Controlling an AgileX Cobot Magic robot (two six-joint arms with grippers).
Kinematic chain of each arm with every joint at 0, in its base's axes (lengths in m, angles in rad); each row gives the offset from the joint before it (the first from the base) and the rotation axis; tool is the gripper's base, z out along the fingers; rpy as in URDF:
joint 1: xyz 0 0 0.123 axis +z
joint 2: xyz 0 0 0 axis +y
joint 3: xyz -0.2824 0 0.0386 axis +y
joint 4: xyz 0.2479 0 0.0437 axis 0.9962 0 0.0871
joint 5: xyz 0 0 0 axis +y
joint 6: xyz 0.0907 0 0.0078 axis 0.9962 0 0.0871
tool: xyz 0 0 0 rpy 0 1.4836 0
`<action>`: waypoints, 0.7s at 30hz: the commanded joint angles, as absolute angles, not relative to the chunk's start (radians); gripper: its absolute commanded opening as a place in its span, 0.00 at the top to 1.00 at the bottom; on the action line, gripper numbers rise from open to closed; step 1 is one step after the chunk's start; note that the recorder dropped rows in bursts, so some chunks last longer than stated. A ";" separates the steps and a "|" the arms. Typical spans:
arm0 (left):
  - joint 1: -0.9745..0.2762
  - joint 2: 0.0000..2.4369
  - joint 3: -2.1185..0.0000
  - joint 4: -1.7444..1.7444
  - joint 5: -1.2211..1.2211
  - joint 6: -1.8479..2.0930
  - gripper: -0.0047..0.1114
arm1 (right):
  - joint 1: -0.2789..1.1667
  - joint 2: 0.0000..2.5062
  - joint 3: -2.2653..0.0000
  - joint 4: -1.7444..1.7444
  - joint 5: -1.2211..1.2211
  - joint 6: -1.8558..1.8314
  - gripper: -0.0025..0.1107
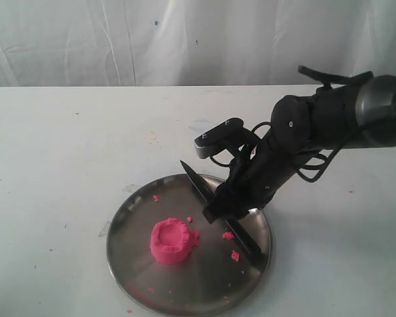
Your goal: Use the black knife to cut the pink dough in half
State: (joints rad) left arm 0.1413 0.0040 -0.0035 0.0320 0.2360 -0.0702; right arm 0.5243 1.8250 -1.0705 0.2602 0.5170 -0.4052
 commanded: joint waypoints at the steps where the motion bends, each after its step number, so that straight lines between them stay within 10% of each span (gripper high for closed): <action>1: 0.137 0.000 0.000 0.030 0.234 -0.071 0.96 | 0.528 1.872 -1.075 0.254 0.489 -0.404 0.60; 9: 0.137 0.000 0.000 0.030 0.234 -0.071 0.96 | 0.528 1.917 -1.075 0.262 0.471 -0.409 0.61; 21: 0.137 0.000 0.000 0.030 0.234 -0.071 0.96 | 0.528 1.827 -1.114 0.212 0.551 -0.411 0.98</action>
State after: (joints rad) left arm 0.1413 0.0040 -0.0035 0.0320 0.2360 -0.0702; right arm 0.5269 1.8673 -1.0975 0.2349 0.4832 -0.4052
